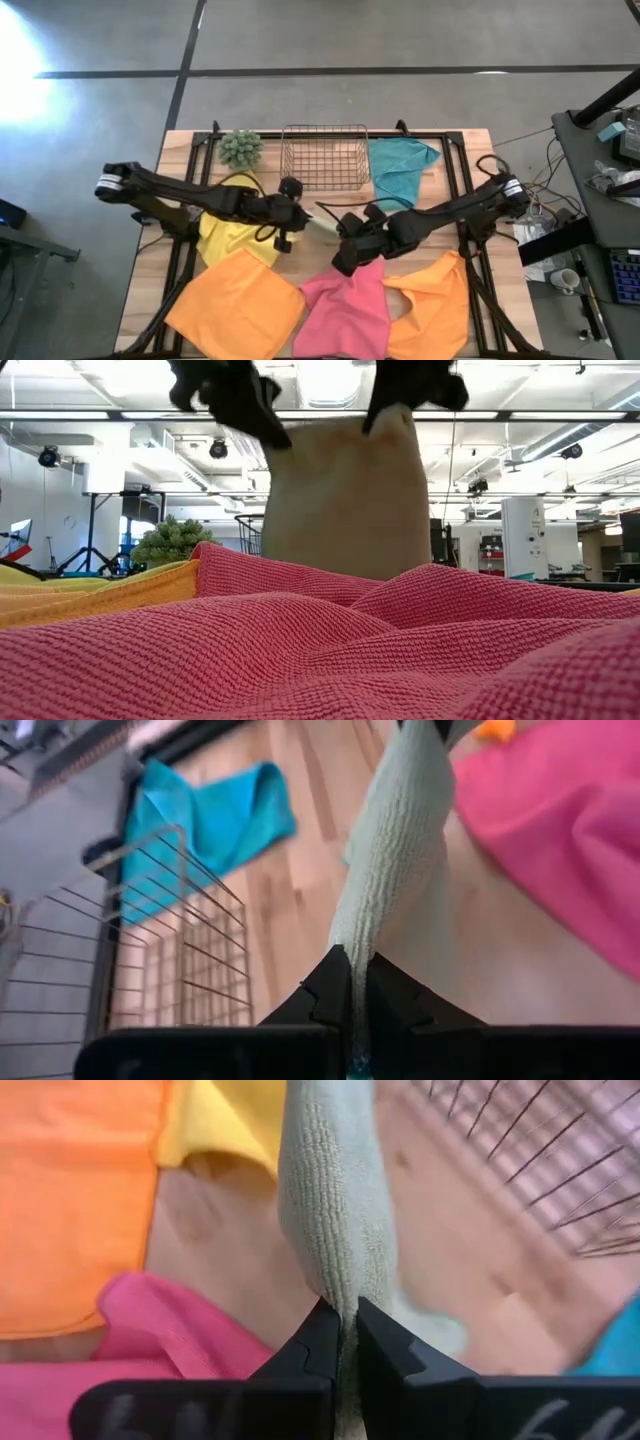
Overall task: Fold microfiber towels
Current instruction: Put the green folded towel into the wire basket
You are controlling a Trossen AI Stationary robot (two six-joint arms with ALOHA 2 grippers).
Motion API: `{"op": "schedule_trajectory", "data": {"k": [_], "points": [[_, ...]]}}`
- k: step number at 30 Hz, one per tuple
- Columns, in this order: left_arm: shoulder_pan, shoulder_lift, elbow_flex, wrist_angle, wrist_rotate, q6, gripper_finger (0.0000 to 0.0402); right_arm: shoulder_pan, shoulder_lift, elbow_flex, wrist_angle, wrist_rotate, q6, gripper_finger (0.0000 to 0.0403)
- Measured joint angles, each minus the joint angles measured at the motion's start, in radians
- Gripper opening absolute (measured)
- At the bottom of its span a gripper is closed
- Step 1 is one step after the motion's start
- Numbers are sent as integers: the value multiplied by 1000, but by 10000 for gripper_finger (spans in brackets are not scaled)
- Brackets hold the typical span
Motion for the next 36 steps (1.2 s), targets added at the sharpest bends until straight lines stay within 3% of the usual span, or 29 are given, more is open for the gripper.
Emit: {"op": "schedule_trajectory", "data": {"k": [15,22,28,36], "points": [[0,-57,263,-229,-12,-13,1,-72,-1,331,-223,114,-230,11],[3,-55,355,-236,-169,-2,1,-127,-1,481,-270,135,-383,11],[50,-53,387,-223,-302,76,1,-201,-1,519,-264,136,-504,11],[227,-39,384,-215,-306,84,1,-372,2,468,-192,106,-680,11]]}}
